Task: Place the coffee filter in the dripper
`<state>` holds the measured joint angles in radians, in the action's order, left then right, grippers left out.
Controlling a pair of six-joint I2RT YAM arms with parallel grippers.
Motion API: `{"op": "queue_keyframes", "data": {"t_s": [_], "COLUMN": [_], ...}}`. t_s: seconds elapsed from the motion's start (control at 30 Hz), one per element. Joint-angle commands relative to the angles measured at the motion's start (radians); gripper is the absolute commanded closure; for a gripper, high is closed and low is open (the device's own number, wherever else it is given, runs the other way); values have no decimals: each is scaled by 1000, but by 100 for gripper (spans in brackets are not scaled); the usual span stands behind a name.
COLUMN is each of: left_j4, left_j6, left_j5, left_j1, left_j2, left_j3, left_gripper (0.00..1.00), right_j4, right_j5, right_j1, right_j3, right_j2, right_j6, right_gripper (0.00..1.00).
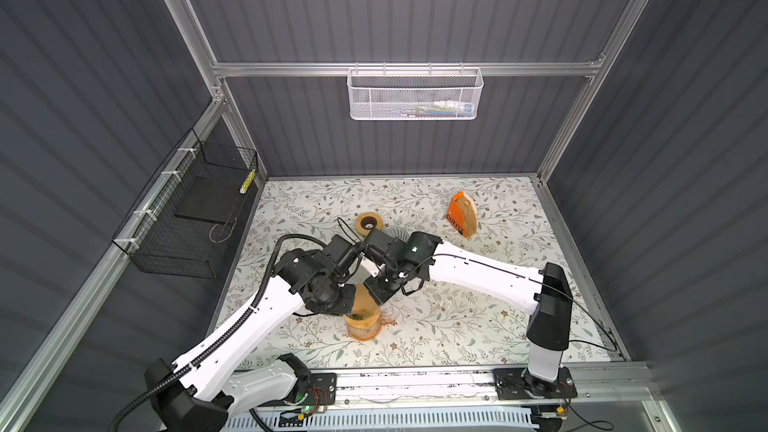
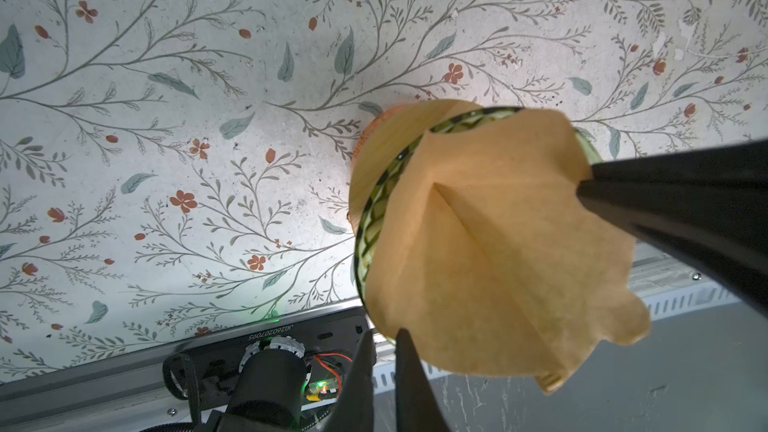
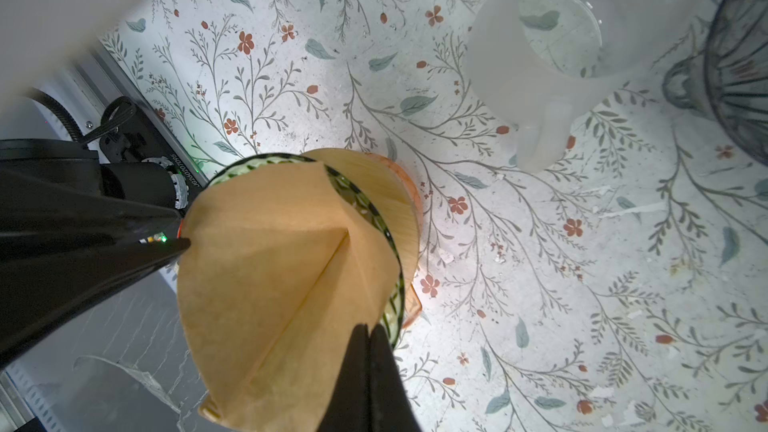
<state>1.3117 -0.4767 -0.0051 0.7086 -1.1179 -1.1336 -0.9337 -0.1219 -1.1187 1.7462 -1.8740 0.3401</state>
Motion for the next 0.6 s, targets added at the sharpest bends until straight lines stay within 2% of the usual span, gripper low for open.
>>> {"op": "queue_keyframes", "data": {"t_s": [0.0, 0.57], "left_j4": [1, 0], "left_j6": [2, 2], "left_j5": [-7, -12], "left_j1": [8, 8], "left_j2": [8, 10], "left_j3": [9, 3], "left_gripper": [87, 87], "right_j4": [-12, -11], "right_j5": [19, 24], "right_j1": [-10, -13], "right_j3": [-6, -13], "right_j2": [-19, -28], "right_j6": [-1, -3], "right_gripper": [95, 95]}}
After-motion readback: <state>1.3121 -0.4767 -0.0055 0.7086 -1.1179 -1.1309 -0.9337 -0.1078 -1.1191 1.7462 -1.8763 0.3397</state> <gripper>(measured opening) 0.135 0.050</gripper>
